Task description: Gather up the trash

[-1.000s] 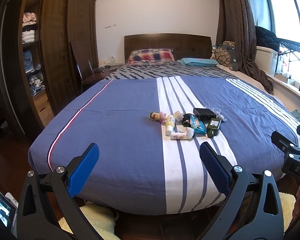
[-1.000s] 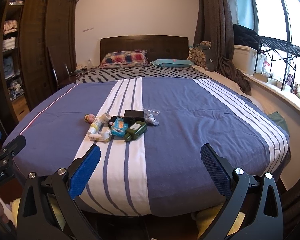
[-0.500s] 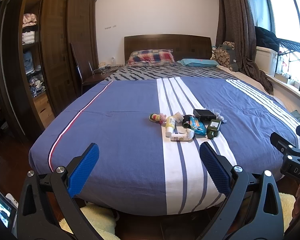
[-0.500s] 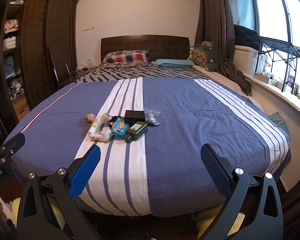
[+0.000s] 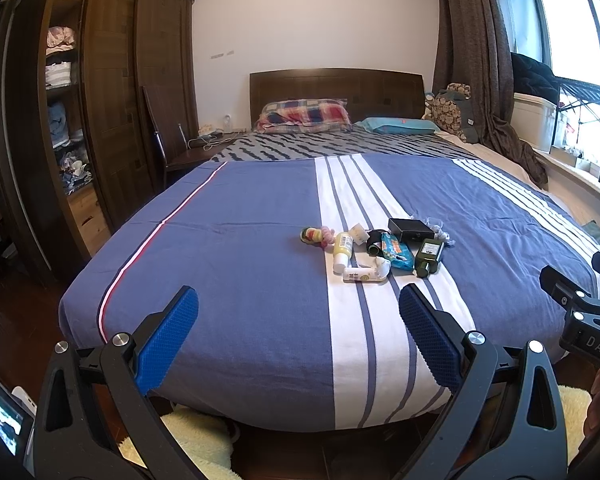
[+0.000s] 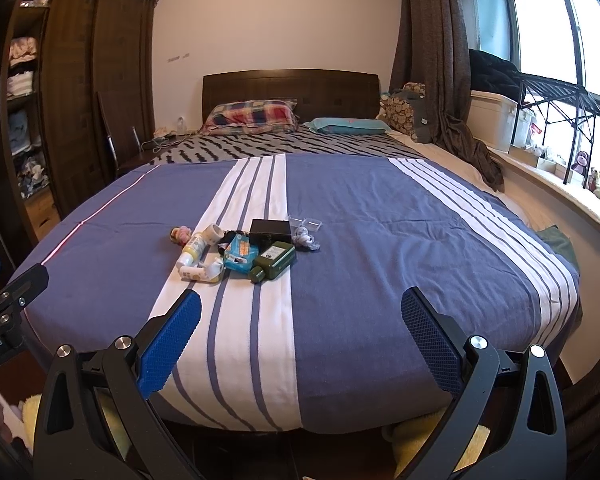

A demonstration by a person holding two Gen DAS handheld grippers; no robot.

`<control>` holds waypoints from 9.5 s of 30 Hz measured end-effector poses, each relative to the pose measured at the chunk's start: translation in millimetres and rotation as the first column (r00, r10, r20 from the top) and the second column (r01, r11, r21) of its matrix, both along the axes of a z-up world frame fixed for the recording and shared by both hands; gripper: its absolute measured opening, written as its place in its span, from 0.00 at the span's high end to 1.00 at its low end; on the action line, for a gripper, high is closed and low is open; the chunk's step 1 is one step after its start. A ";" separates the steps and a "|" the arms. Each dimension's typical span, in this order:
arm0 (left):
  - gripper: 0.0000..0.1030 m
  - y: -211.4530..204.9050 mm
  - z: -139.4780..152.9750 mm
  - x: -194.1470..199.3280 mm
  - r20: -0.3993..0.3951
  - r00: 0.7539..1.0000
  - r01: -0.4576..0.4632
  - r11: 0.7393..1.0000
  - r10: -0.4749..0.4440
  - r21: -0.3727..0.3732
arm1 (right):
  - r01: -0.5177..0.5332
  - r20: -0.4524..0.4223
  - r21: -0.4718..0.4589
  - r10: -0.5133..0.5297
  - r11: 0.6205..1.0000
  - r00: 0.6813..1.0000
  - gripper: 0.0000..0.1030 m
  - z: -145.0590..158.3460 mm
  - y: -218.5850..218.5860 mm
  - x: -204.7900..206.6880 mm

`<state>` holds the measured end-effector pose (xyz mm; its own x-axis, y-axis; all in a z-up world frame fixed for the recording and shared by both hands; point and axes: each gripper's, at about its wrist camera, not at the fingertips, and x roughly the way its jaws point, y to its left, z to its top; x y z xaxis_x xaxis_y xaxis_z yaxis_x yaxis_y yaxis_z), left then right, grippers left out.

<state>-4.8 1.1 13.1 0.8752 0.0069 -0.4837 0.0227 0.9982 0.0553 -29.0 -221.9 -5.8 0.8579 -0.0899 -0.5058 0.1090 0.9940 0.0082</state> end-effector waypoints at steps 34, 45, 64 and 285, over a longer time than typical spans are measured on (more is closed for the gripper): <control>0.08 3.2 -4.5 -0.3 -0.007 1.000 -0.003 1.000 0.003 0.007 | -0.003 -0.012 -0.001 0.003 1.000 1.000 0.03 -5.5 0.8 1.3; 0.08 1.9 -9.4 3.7 -0.016 1.000 -0.004 1.000 0.004 0.010 | 0.001 -0.018 0.004 -0.001 1.000 1.000 0.03 -9.5 -0.9 4.4; 0.08 -2.4 -49.6 44.7 -0.103 0.995 0.003 0.999 0.001 0.039 | -0.004 -0.060 0.001 0.004 1.000 0.998 0.03 -40.2 -5.1 37.6; 0.54 -36.4 -155.3 287.2 -0.353 0.899 0.244 0.966 -0.259 -0.086 | -0.214 -0.321 0.261 0.294 0.941 0.900 0.72 -121.2 37.4 281.3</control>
